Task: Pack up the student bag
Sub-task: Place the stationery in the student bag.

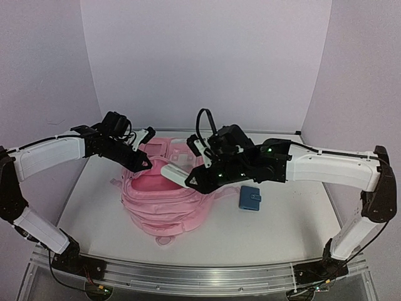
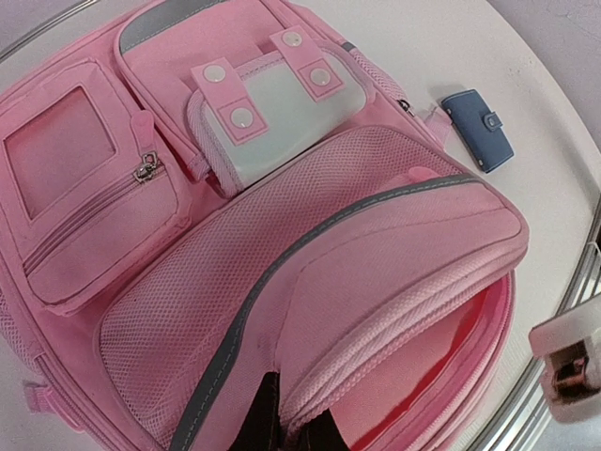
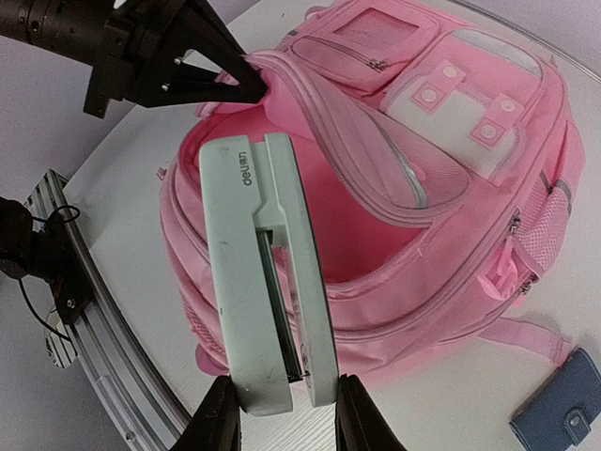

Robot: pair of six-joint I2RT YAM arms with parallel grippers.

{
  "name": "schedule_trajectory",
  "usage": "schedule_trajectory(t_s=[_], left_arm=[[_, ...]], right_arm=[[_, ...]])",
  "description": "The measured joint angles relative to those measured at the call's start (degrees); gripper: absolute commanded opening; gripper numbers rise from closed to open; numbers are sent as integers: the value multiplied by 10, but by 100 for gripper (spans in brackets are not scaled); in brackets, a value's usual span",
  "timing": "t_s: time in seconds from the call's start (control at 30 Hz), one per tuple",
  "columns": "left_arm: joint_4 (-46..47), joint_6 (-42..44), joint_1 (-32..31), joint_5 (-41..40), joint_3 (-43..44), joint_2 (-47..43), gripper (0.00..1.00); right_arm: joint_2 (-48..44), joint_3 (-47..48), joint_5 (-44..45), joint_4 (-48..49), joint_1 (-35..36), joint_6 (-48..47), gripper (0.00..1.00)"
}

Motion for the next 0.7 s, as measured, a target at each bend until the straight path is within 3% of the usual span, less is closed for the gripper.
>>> schedule_trajectory(t_s=[0.33,0.7], left_arm=[[0,6,4,48,0,-2,0],[22,21,7,146,-25,-35,0]], right_arm=[[102,55,16,2,11,20,0],[237,201,149,-2,16,77,0]])
